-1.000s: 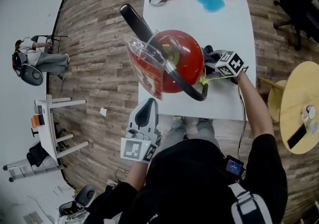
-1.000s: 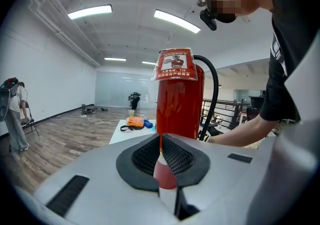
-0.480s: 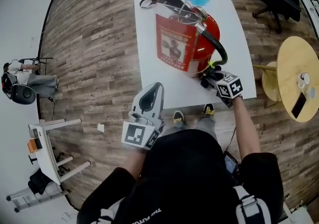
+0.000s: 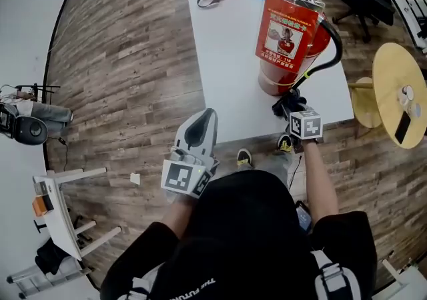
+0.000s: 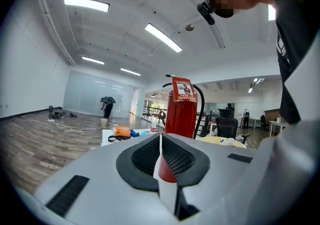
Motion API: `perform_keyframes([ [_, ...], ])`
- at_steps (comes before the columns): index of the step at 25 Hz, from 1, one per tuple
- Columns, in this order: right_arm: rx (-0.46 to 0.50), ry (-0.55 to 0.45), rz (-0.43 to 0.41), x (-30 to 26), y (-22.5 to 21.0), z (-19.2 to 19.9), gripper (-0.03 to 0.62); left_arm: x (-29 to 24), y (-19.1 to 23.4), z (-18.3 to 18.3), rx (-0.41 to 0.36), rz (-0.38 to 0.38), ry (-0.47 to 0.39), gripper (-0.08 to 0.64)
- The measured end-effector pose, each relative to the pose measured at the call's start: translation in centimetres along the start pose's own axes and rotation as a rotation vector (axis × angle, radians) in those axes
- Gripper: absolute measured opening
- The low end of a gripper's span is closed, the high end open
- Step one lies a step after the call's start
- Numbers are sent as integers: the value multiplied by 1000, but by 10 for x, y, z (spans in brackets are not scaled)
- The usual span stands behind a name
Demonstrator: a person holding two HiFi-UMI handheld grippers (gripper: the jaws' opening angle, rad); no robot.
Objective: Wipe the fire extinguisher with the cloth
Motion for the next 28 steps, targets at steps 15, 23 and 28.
perform_keyframes([
  [15, -122, -103, 326, -49, 47, -13, 80, 64, 66, 9, 50, -134, -24, 32],
  [23, -467, -282, 520, -67, 62, -29, 80, 78, 75, 9, 63, -215, -33, 32],
  [28, -624, -394, 616, -86, 71, -44, 80, 91, 80, 14, 66, -257, -14, 32],
])
Point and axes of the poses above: the fingertips, and each gripper's own axes: x backward along the fingers, y to its left, z out of its underside, the point moved 3 cm from there along x, backward along the fingers, and after that the axes turned 8 degrees about -z, right-handed, at the moved point
